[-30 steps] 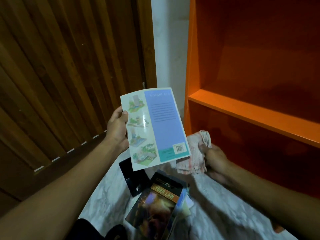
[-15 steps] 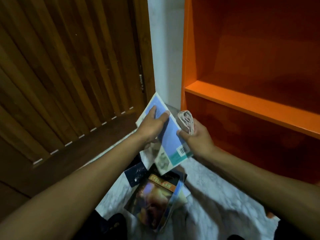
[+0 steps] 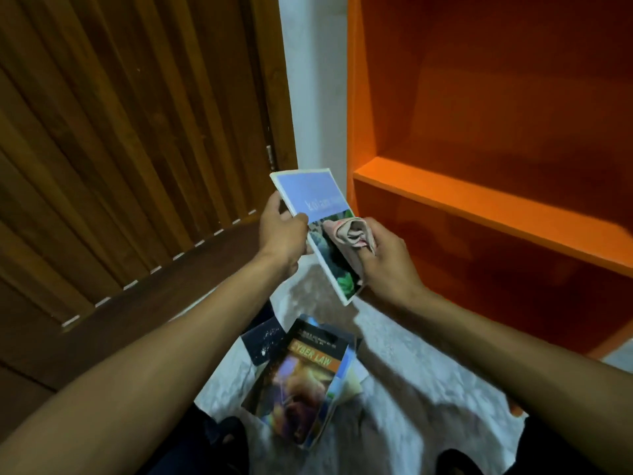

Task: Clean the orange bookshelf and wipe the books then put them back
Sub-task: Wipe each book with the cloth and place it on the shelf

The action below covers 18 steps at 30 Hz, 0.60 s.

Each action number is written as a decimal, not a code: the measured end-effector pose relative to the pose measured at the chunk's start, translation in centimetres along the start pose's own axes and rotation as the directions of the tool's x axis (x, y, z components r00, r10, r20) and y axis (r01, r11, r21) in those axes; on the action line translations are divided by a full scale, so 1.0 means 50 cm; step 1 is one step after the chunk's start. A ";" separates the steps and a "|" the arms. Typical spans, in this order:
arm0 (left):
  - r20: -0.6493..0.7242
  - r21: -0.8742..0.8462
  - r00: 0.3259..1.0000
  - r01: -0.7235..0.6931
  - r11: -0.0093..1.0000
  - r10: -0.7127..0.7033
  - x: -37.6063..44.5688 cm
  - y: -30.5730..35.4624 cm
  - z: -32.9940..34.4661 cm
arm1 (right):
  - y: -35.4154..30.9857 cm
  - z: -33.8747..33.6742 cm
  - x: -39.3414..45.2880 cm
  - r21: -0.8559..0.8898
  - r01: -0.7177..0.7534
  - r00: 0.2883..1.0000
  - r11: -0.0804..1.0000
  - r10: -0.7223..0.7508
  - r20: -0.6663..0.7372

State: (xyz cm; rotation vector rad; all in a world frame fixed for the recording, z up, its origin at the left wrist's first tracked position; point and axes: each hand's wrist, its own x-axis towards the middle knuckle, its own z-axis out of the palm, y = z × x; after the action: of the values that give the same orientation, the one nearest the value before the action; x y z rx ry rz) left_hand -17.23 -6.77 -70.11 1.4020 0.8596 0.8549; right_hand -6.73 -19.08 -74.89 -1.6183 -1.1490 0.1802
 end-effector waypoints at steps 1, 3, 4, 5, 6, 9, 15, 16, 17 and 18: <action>0.044 0.014 0.997 -0.058 0.998 0.057 0.001 0.011 0.000 | 0.001 -0.016 0.014 0.017 -0.023 0.998 1.000 0.024 -0.056; 0.113 0.015 0.980 -0.167 0.986 0.164 0.004 0.033 -0.002 | -0.010 -0.058 0.041 0.095 -0.075 0.982 0.993 0.090 -0.164; 0.139 0.005 0.967 -0.217 0.976 0.214 0.008 0.045 -0.001 | -0.020 -0.084 0.055 0.146 -0.093 0.970 0.985 0.122 -0.208; 0.162 -0.012 0.951 -0.264 0.964 0.262 0.011 0.059 0.001 | -0.037 -0.111 0.068 0.184 -0.101 0.957 0.978 0.146 -0.252; 0.184 -0.033 0.934 -0.306 0.951 0.307 0.015 0.075 0.004 | -0.054 -0.138 0.080 0.211 -0.100 0.944 0.972 0.160 -0.289; 0.197 -0.090 0.890 -0.400 0.912 0.410 0.040 0.126 0.026 | -0.099 -0.212 0.112 0.312 -0.060 0.914 0.948 0.178 -0.366; 0.202 -0.103 0.795 -0.563 0.820 0.572 0.112 0.169 0.138 | -0.112 -0.286 0.156 0.290 -0.027 0.852 0.957 0.174 -0.494; 0.192 -0.095 0.790 -0.576 0.812 0.583 0.125 0.172 0.164 | -0.109 -0.292 0.162 0.279 -0.028 0.847 0.960 0.171 -0.503; 0.180 -0.078 0.786 -0.588 0.805 0.592 0.141 0.171 0.190 | -0.107 -0.297 0.167 0.266 -0.028 0.843 0.964 0.166 -0.512; 0.169 -0.057 0.783 -0.599 0.799 0.599 0.157 0.168 0.216 | -0.105 -0.300 0.171 0.249 -0.028 0.843 0.968 0.157 -0.514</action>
State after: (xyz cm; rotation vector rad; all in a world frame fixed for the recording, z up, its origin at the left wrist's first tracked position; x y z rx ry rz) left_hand -4.02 -4.69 -61.76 1.7584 0.2546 1.1807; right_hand 4.11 -23.06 -61.03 -1.3899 -0.5945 -0.0721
